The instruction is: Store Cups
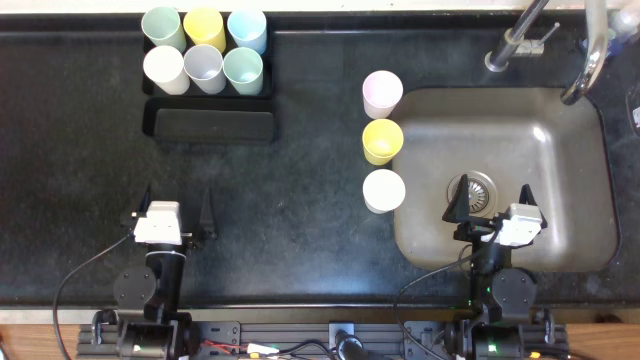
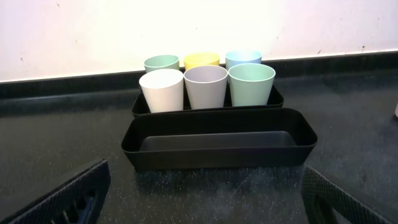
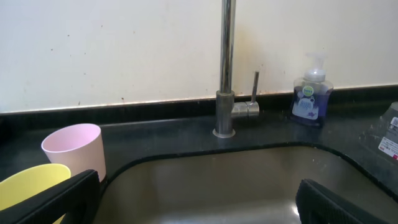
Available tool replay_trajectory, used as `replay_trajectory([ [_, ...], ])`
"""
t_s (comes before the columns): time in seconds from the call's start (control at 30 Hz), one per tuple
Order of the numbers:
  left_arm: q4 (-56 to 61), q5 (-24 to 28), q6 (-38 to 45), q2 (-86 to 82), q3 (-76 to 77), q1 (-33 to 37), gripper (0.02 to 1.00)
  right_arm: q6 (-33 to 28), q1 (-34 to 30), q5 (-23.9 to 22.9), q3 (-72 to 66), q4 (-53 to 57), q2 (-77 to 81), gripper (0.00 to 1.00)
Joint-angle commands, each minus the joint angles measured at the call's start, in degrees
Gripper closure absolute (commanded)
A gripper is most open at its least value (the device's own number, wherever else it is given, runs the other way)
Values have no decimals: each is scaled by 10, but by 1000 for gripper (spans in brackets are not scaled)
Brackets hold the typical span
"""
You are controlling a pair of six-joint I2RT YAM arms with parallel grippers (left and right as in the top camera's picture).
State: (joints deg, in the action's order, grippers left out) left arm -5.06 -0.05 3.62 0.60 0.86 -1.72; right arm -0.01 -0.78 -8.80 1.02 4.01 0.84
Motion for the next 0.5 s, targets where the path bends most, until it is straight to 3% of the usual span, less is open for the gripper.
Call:
replay_trajectory([
  [0.03,3,-1,11,-4,-4,4,20,-2,-4,4,-8,-3,-6,3],
  [0.27,6,30,6,9,9,4,20,-2,-4,3,-8,-3,-6,3],
  [0.5,-22,114,7,223,173,4,18,-2,-4,4,-8,-3,-6,5],
])
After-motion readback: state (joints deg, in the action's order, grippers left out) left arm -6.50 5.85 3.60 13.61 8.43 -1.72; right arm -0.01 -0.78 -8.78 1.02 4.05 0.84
